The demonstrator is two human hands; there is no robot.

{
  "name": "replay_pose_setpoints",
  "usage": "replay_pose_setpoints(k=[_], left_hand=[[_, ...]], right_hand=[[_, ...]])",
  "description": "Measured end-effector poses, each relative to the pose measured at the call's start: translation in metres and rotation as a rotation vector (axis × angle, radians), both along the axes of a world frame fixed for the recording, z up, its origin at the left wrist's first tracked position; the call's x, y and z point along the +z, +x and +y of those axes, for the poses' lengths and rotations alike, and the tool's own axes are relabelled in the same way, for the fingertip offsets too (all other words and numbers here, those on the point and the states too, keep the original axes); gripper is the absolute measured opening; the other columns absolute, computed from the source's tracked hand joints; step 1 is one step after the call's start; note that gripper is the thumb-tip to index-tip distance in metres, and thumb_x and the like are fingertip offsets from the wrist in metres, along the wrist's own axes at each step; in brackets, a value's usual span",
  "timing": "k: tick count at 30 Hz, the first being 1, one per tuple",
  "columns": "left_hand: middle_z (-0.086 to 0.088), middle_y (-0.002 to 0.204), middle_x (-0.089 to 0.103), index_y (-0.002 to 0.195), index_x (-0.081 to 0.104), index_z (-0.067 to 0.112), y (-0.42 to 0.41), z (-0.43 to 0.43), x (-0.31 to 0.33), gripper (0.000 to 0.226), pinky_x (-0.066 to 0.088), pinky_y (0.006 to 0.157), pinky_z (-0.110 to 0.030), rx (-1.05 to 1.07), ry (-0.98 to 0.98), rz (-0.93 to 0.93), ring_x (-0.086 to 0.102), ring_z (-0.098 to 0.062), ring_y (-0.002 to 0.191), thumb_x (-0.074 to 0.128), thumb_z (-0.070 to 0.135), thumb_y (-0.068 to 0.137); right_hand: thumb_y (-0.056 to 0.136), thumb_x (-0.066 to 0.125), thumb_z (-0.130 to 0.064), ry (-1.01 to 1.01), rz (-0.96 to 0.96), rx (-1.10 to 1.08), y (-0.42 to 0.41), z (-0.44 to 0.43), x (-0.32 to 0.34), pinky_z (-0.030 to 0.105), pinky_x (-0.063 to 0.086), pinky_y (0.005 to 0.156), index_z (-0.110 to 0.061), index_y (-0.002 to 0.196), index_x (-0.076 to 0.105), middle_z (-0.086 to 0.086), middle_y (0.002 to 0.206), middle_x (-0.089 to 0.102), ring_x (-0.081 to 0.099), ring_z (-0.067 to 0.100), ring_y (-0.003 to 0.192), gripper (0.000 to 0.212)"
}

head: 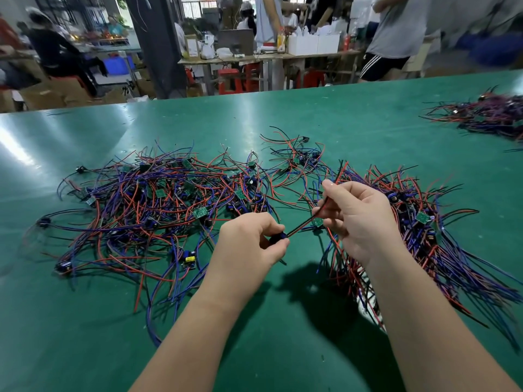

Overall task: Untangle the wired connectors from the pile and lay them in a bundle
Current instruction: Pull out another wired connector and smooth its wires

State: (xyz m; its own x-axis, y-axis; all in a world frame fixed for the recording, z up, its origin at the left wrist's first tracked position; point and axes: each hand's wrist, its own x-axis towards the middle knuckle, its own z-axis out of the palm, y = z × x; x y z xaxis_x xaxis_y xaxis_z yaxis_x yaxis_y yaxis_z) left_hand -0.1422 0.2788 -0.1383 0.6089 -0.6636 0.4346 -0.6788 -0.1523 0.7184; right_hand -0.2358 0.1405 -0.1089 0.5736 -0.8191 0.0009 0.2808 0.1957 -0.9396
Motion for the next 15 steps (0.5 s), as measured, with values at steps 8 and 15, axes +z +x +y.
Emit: replay_pose_setpoints(k=[8,15], left_hand=[[0.012,0.072,0.061,0.079,0.071,0.014,0.005,0.001,-0.003,0.01,0.042,0.061,-0.008,-0.004,0.117,-0.049,0.054,0.0,0.061,0.079,0.011,0.073],[0.02,0.068,0.059,0.078,0.07,0.019,0.009,0.001,-0.006,0.012,0.039,0.061,-0.004,-0.017,0.184,-0.014,0.052,0.005,0.06,0.08,0.015,0.073]], right_hand=[[0.081,0.07,-0.008,-0.003,-0.108,-0.056,-0.001,-0.005,-0.003,0.02,0.049,0.044,-0.013,0.06,0.064,0.007,0.054,0.065,0.064,0.017,0.049,0.023],[0.082,0.069,-0.002,-0.057,0.003,-0.116,-0.004,-0.011,-0.006,0.014,0.032,0.033,-0.012,0.06,0.051,0.001,0.044,0.058,0.056,0.012,0.039,0.03]])
